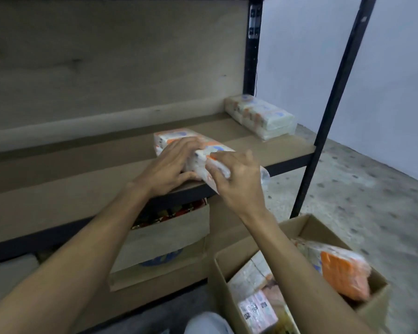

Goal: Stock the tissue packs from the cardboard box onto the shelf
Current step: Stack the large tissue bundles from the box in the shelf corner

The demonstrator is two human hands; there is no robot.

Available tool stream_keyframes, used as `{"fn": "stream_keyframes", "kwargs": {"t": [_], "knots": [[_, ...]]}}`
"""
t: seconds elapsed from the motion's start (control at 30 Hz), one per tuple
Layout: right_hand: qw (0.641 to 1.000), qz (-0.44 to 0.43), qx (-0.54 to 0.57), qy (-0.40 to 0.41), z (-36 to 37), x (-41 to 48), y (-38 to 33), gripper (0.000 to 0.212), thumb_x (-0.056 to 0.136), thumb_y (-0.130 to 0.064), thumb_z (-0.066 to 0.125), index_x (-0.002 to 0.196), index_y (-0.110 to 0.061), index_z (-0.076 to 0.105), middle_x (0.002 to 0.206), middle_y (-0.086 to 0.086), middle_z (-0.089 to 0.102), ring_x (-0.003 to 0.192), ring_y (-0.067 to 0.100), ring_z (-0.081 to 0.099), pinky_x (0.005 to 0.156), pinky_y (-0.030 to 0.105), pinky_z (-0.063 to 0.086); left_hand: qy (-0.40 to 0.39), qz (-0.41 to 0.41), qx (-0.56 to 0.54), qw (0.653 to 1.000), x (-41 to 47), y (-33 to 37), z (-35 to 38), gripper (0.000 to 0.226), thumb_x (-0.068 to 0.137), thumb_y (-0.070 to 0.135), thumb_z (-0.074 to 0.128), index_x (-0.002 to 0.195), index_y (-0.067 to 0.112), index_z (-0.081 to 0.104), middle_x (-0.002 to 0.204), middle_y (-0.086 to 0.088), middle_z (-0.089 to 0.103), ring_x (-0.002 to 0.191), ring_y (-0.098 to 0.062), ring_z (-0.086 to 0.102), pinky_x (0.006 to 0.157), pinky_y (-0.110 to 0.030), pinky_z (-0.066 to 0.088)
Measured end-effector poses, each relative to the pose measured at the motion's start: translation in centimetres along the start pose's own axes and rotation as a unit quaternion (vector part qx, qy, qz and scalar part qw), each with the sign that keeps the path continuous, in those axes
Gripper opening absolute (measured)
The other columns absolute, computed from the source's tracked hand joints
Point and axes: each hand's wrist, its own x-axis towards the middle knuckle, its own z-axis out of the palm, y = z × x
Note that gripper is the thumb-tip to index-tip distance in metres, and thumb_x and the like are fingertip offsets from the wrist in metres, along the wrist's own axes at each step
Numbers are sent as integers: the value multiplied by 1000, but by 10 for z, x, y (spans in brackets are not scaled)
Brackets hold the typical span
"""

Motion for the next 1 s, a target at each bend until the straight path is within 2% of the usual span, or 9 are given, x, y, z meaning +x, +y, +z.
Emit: {"fn": "stream_keyframes", "kwargs": {"t": [0.13, 0.27, 0.4, 0.53, 0.67, 0.77, 0.87, 0.93, 1.0], "knots": [[999, -31, -42, -3, 28, 0, 1, 23, 87, -29, 66, 104, -15, 73, 102, 0, 72, 98, 24, 60, 91, 41, 45, -32, -45, -13, 998, -5, -16, -5, 63, 85, 39, 67, 136, 32, 30, 146, 11, 29, 128, 0, 27, 106, -26, 29], [996, -21, -85, -5, 47, -1, 5, 31, 88, -33, 61, 110, -14, 71, 113, 4, 70, 113, 29, 57, 100, 41, 39, -42, -35, -3, 999, -2, -27, -5, 64, 85, 37, 66, 138, 32, 31, 149, 10, 30, 136, -9, 29, 110, -29, 28], [992, -16, -119, -35, 56, 2, 4, 37, 87, -36, 58, 117, -15, 67, 123, 5, 65, 122, 31, 53, 104, 44, 36, -32, -47, 17, 998, -1, -38, 2, 68, 86, 34, 63, 145, 34, 28, 155, 11, 27, 145, -8, 16, 119, -33, 15], [988, -4, -147, -57, 58, 8, 2, 39, 88, -36, 55, 118, -15, 66, 124, 6, 65, 123, 31, 53, 106, 46, 37, -23, -56, 10, 998, -6, -42, 6, 73, 88, 30, 60, 150, 36, 21, 160, 12, 16, 148, -7, 6, 120, -34, 6], [981, 5, -156, -116, 57, 24, -2, 46, 82, -40, 53, 116, -14, 67, 121, 7, 67, 120, 31, 55, 103, 45, 38, 1, -120, 8, 993, -14, -46, 7, 74, 90, 38, 57, 151, 38, 16, 161, 9, 12, 149, -11, 4, 121, -43, 6], [983, 20, -104, -147, 43, 39, -2, 55, 80, -52, 52, 119, -17, 67, 122, 5, 67, 120, 27, 56, 102, 41, 39, 13, -187, 3, 982, -20, -51, 10, 76, 90, 47, 52, 152, 36, 11, 162, 6, 11, 149, -16, 7, 119, -50, 12], [979, 8, -155, -129, 27, 38, 5, 64, 76, -68, 52, 127, -30, 60, 141, -3, 53, 140, 28, 33, 112, 54, 22, 10, -237, 0, 971, -19, -48, 12, 78, 93, 44, 53, 153, 32, 4, 163, 2, 5, 149, -20, 6, 120, -47, 12], [967, 30, -182, -178, 24, 31, 11, 74, 72, -77, 48, 135, -38, 50, 154, -7, 35, 147, 31, 13, 111, 65, 11, -5, -274, -4, 962, -18, -47, 13, 82, 93, 46, 52, 153, 30, -2, 163, -1, 5, 148, -22, 9, 120, -47, 14], [965, 50, -167, -198, 28, 23, 16, 80, 68, -82, 47, 138, -43, 44, 156, -8, 29, 147, 31, 10, 108, 68, 19, -22, -315, -17, 949, -17, -47, 15, 84, 92, 50, 51, 153, 30, -3, 162, -3, 10, 147, -24, 16, 118, -49, 18]]}}
